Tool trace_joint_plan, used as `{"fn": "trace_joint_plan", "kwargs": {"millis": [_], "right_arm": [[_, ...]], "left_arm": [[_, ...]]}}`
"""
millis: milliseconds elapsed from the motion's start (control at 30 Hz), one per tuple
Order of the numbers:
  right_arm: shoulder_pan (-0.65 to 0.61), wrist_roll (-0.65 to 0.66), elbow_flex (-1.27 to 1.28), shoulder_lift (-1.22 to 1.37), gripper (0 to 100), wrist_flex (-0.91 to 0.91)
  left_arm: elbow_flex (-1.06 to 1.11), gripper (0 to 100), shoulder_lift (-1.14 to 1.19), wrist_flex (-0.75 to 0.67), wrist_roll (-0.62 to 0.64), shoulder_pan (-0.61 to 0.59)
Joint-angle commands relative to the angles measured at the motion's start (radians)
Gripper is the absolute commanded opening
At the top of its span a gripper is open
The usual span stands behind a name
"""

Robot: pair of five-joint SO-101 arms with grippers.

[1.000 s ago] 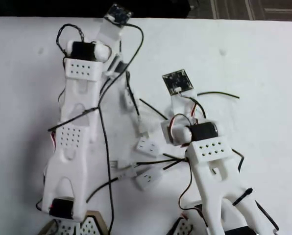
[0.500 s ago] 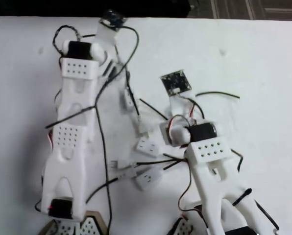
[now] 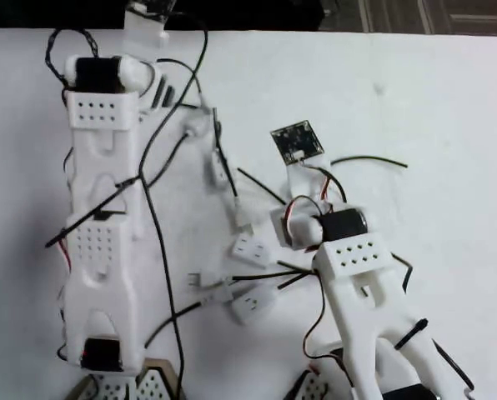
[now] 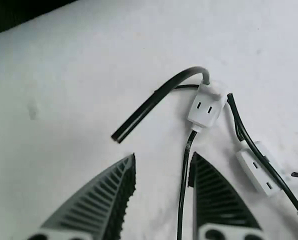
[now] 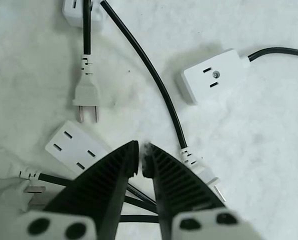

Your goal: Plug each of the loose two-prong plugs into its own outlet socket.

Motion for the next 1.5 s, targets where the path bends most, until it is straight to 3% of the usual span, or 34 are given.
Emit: {"fn": "trace_joint_plan", "kwargs": {"millis": [0, 267, 633, 767, 900, 1067, 1233, 1467], "right_arm": [[-0.012, 0.009, -0.006, 0.001, 2.4, -0.019], [-0.012, 0.008, -0.006, 0.001, 2.4, -0.018], [-0.111, 0.009, 0.002, 0.104, 2.5, -0.027], [-0.134, 0.009, -0.002, 0.171, 3.3, -0.064], [-0.147, 0.005, -0.049, 0.228, 11.5, -0.027], [-0.148, 0.008, -0.120, 0.275, 13.8, 0.027], [-0.150, 0.009, -0.204, 0.306, 13.8, 0.031], [-0.205, 0.009, -0.407, 0.455, 13.8, 0.085]], "left_arm": [[0.201, 18, -0.286, 0.008, 0.012, -0.007], [0.769, 18, -0.858, 0.000, 0.011, -0.005], [1.637, 18, -1.557, -0.204, 0.005, -0.013], [1.967, 18, -1.774, -0.330, 0.003, -0.091], [2.256, 18, -1.960, -0.460, 0.002, -0.203], [2.510, 18, -2.134, -0.512, -0.094, -0.295], [2.671, 18, -2.269, -0.537, -0.100, -0.401], [2.874, 18, -2.425, -0.539, -0.100, -0.415]]}}
